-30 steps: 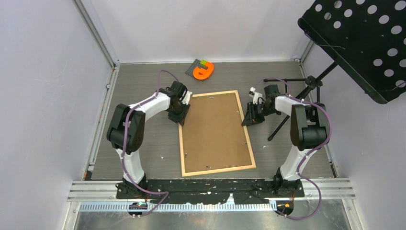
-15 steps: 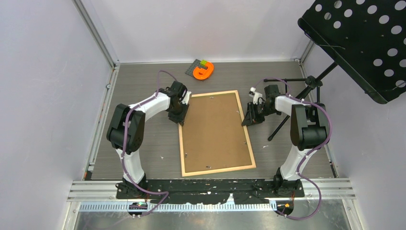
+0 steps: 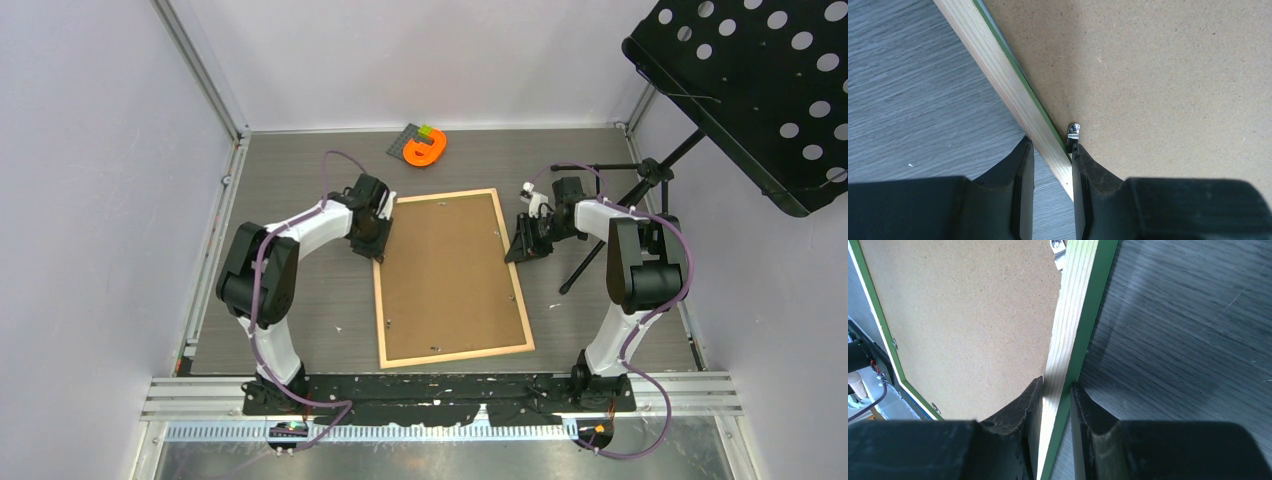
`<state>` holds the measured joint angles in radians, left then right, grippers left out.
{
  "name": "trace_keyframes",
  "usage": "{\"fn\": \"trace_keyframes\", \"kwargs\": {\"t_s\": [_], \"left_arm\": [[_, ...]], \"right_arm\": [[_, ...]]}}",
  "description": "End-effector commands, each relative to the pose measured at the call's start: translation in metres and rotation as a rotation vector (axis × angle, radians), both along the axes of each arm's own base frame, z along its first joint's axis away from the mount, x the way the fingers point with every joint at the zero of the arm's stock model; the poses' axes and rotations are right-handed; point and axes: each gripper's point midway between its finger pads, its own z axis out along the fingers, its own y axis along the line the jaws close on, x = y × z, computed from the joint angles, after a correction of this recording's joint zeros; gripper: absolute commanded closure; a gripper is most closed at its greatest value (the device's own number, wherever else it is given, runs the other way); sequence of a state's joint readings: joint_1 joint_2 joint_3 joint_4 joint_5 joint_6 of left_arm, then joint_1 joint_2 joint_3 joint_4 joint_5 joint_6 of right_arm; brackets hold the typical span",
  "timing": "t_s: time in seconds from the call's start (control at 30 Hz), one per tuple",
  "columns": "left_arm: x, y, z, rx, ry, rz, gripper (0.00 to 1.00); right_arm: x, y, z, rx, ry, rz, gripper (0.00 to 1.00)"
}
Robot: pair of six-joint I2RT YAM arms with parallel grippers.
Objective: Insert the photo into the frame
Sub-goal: Install the photo frame at the center of the board.
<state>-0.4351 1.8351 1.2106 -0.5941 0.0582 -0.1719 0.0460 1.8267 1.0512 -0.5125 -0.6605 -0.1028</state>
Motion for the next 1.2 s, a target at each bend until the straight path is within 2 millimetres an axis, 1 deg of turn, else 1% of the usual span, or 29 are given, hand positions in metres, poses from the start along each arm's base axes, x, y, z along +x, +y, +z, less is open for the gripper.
{"fn": "trace_keyframes", "kwargs": {"t_s": [0.0, 0.23, 0.33, 0.5, 0.57, 0.63, 0.77, 0.87, 0.93, 0.97, 1.03, 1.1, 1.17], "left_arm": [[0.0, 0.005, -0.019, 0.034, -0.016, 0.034, 1.0], [0.0, 0.005, -0.019, 0.035, -0.007, 0.033, 1.0], [-0.001, 0.001, -0.019, 0.022, 0.023, 0.033, 1.0], [0.006, 0.004, -0.017, 0.04, -0.008, 0.025, 1.0], [0.01, 0.003, -0.011, 0.036, -0.033, 0.012, 1.0], [0.018, 0.006, -0.004, 0.056, -0.071, 0.013, 1.0], [0.03, 0.004, 0.011, 0.061, -0.102, -0.015, 1.0], [0.032, 0.001, 0.016, 0.055, -0.096, -0.026, 0.99], [0.03, -0.001, 0.018, 0.045, -0.087, -0.026, 0.86], [0.029, -0.005, 0.02, 0.024, -0.076, -0.029, 0.79], [0.028, -0.007, 0.023, 0.008, -0.07, -0.03, 0.69], [0.027, -0.009, 0.025, -0.01, -0.067, -0.029, 0.62], [0.026, -0.01, 0.028, -0.026, -0.066, -0.026, 0.59]], "right_arm": [[-0.004, 0.008, -0.001, 0.039, 0.022, 0.023, 0.94], [-0.004, 0.008, -0.002, 0.04, 0.022, 0.022, 0.94], [-0.004, 0.008, -0.002, 0.041, 0.024, 0.023, 0.94], [-0.004, 0.008, -0.001, 0.038, 0.02, 0.022, 0.94], [-0.004, 0.008, -0.001, 0.039, 0.022, 0.022, 0.94], [-0.004, 0.008, -0.002, 0.039, 0.022, 0.023, 0.94], [-0.004, 0.008, -0.001, 0.041, 0.021, 0.023, 0.94], [-0.004, 0.008, -0.001, 0.041, 0.019, 0.024, 0.95], [-0.004, 0.008, -0.001, 0.04, 0.018, 0.024, 0.94], [-0.003, 0.008, -0.001, 0.04, 0.017, 0.024, 0.95], [-0.004, 0.008, -0.001, 0.041, 0.02, 0.024, 0.94], [-0.004, 0.008, -0.001, 0.042, 0.02, 0.024, 0.94], [-0.003, 0.008, -0.001, 0.042, 0.019, 0.023, 0.94]]}}
